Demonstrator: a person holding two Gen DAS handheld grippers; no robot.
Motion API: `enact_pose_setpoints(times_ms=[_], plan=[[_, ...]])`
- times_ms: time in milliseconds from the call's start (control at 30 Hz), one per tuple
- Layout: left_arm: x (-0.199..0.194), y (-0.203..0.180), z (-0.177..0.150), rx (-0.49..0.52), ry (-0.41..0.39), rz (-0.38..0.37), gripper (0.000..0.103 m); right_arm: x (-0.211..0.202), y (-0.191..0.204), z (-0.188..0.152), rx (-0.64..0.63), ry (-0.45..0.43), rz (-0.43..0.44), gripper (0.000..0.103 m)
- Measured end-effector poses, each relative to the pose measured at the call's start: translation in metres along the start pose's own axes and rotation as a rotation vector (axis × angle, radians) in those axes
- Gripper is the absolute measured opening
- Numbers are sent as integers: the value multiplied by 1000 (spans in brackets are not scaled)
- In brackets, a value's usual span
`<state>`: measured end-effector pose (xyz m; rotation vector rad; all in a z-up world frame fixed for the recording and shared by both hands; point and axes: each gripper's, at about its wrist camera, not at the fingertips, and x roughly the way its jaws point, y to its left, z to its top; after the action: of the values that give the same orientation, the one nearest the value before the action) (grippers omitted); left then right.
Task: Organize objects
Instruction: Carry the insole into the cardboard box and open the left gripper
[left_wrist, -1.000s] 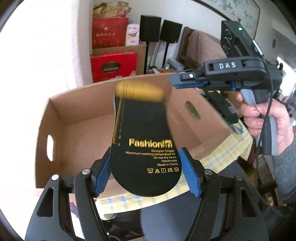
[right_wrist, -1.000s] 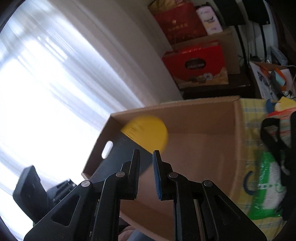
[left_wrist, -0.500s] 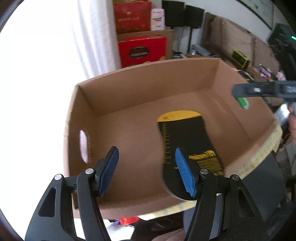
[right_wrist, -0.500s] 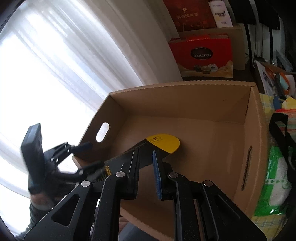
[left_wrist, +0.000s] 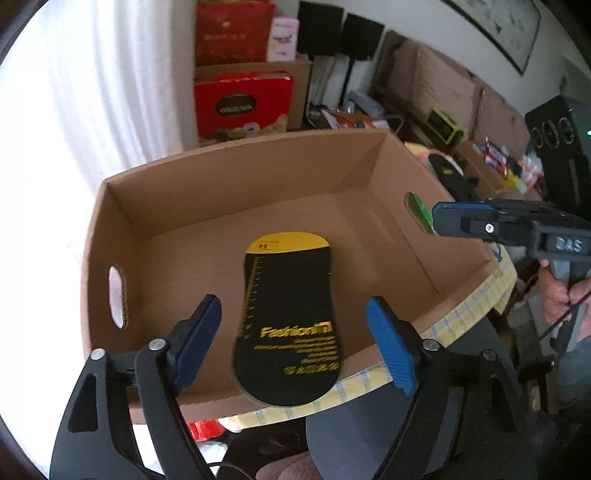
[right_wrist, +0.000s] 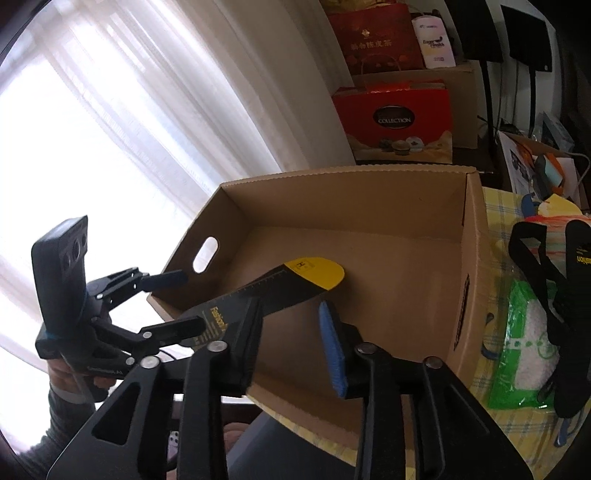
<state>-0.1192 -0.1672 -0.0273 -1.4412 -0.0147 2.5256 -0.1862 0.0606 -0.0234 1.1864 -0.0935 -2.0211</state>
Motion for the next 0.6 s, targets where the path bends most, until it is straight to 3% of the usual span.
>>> enact_pose_setpoints(times_ms=[133,267,433,600], plan=[[16,-10,11,39,84,12,82,-6,-3,-4,-5,-6,-4,54],[40,-12,17,45,182,11,82,-12,-6,-6,6,-13,2,57],[62,-10,23,112,269,93,82,-18,-14,-10,22,-18,2,57],[67,-2,22,206,311,223,84,-21,-19,-13,35,-23,4,58]])
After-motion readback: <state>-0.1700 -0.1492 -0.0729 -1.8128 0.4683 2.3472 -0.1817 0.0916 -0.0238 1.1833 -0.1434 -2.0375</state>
